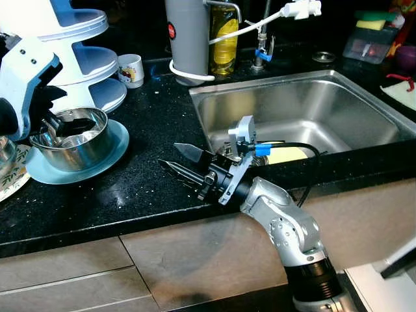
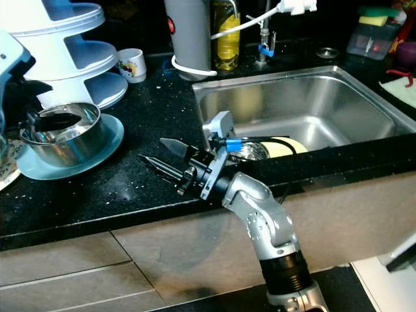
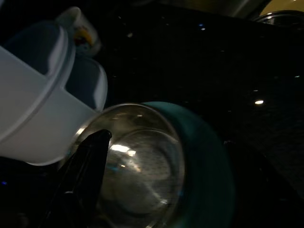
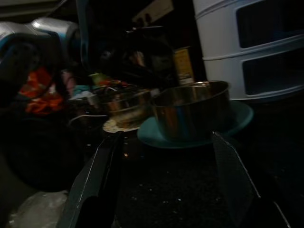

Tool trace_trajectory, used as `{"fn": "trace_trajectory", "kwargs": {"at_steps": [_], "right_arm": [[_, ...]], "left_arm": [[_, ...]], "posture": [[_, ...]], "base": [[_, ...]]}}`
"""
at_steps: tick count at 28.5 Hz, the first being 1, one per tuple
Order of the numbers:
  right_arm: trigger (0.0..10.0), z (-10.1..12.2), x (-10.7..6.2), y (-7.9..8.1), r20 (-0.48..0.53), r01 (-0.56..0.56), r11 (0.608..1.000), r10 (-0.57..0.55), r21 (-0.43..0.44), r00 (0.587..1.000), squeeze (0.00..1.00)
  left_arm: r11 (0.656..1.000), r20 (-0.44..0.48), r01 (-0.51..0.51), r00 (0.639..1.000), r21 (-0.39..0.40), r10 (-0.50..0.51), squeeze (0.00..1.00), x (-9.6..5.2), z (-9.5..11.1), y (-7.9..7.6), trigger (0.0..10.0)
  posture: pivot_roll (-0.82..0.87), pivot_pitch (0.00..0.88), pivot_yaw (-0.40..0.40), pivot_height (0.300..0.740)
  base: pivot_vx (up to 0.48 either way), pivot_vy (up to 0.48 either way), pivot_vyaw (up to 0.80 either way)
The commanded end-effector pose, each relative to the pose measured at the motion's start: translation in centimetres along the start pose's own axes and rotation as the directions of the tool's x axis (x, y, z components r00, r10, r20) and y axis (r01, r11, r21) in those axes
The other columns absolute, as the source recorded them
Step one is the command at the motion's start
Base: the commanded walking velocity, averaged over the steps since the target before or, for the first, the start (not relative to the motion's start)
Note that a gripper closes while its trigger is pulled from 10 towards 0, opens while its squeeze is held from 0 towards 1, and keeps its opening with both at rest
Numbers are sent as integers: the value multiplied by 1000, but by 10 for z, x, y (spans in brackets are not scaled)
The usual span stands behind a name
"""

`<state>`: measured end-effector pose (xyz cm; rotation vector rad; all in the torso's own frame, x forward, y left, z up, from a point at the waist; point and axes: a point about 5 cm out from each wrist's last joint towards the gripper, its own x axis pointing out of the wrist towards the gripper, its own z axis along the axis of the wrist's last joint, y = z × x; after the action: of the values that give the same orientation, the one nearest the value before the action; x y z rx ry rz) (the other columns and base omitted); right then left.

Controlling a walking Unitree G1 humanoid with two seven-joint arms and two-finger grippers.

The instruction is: Kitchen organization

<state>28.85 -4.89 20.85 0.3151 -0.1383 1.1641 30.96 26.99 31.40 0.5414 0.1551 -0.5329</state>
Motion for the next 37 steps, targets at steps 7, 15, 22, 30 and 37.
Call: {"fn": "trace_trajectory", "kwargs": {"at_steps": [7,15,22,30,37], "right_arm": [[10000,2,1,1,11,-5,1000,5,-8,1000,0],[10000,0,0,-3,-1,35,999,-35,2,999,0],[10000,-3,0,-10,-31,86,996,-86,3,996,0],[10000,-5,0,-11,-53,101,995,-100,9,994,0],[10000,-4,-1,-11,-67,99,995,-99,-1,993,0]], "left_arm": [[1000,-20,18,1000,2,-18,0,2,-2,-2,10000],[1000,-63,13,998,-16,-13,0,3,-12,0,10000],[999,-73,-15,997,-37,12,0,4,-30,12,10000],[999,4,-54,999,0,54,0,14,-34,25,10000],[999,-8,-7,1000,32,8,0,24,-41,30,10000]], "posture": [[56,0,10,740],[53,0,11,740],[54,0,11,740],[46,0,8,740],[32,0,7,740]], "base": [[0,0,800],[0,0,691],[0,0,0],[0,0,0],[0,0,0]]}}
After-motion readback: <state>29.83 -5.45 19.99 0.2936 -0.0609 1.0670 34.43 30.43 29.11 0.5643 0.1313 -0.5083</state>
